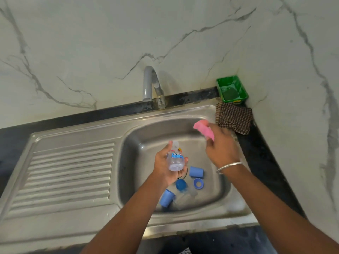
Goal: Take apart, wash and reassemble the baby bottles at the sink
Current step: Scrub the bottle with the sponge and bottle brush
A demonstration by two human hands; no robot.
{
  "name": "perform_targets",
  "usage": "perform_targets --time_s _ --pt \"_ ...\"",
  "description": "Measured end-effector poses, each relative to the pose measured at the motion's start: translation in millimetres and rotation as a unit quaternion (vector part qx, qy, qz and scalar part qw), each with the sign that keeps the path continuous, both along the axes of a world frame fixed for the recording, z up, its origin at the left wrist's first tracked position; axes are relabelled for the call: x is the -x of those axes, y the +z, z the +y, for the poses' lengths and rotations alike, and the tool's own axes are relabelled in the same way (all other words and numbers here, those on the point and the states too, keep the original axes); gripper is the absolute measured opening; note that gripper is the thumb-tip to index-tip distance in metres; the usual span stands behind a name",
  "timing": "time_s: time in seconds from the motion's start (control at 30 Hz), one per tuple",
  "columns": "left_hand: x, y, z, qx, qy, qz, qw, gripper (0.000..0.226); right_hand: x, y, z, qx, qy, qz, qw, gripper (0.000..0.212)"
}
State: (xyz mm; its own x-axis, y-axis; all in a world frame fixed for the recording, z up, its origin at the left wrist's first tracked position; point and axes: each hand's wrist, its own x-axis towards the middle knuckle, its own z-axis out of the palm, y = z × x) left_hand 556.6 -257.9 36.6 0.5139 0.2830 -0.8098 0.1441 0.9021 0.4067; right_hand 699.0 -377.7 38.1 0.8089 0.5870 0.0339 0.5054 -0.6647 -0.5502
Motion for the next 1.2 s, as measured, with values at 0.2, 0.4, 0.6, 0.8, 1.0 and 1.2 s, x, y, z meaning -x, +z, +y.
perform_targets --time_s 0.2,0.4,0.6,0.8,1.0,1.2 --pt "21 -20 10 0.095 0.087 0.076 0.989 0.038 43 -12 18 0.009 0.034 0.151 0.988 0.040" --pt "41 -29 20 0.124 0.061 0.066 0.988 0.042 66 -8 27 -0.042 0.012 0.258 0.965 0.019" --pt "56 -21 37 0.033 0.064 0.057 0.996 0.027 94 12 45 -0.100 0.084 0.179 0.975 0.047" --pt "58 -16 39 0.002 0.097 -0.039 0.995 0.038 124 7 67 -0.073 0.164 0.080 0.980 0.052" --pt "72 -8 54 -0.069 0.079 -0.009 0.994 0.046 165 1 66 -0.089 0.274 -0.005 0.958 0.052" --pt "90 -6 62 -0.026 0.056 0.000 0.998 0.056 173 2 40 -0.100 0.304 -0.040 0.947 0.047"
